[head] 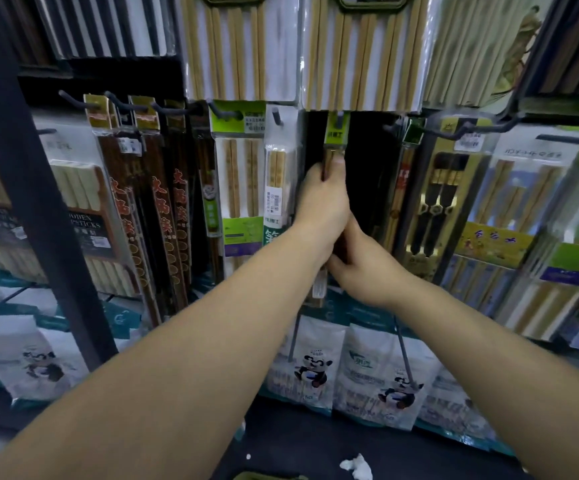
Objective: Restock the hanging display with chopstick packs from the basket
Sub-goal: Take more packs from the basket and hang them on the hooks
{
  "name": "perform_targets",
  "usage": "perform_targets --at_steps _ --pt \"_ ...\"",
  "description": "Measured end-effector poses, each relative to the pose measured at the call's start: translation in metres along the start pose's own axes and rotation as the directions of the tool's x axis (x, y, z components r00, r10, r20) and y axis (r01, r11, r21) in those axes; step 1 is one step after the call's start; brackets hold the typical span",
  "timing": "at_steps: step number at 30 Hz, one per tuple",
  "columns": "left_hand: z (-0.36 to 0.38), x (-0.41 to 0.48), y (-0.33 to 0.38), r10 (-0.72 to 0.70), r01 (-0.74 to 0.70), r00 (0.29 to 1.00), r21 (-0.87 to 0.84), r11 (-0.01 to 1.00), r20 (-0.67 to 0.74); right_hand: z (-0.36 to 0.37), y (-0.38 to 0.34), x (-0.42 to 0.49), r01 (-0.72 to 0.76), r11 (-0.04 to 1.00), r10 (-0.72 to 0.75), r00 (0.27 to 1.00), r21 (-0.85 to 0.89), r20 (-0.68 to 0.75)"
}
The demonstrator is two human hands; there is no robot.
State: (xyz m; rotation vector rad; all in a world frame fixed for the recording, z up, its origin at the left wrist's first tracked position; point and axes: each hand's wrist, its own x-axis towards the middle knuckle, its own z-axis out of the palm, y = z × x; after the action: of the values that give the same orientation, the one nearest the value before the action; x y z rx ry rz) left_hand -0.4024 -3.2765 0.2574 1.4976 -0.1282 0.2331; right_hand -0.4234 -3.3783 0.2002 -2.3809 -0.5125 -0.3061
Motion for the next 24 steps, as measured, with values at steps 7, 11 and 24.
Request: perform_targets --at_steps 7,11,24 --pt "-0.001 -0.014 -0.016 -0.047 0.041 0.997 0.085 0.996 0.067 0.003 0.015 -0.023 -0.100 0.989 0.094 0.994 0.105 0.056" --pt "-0.020 -0.075 -0.039 -0.068 0.039 0.983 0.166 0.985 0.169 0.005 0.017 -0.065 -0.112 0.993 0.111 0.993 0.033 0.025" --pt "-0.170 -0.268 -0.270 -0.420 0.511 0.857 0.598 0.618 -0.298 0.190 0.086 -0.256 -0.234 0.951 0.310 0.710 -0.203 0.633"
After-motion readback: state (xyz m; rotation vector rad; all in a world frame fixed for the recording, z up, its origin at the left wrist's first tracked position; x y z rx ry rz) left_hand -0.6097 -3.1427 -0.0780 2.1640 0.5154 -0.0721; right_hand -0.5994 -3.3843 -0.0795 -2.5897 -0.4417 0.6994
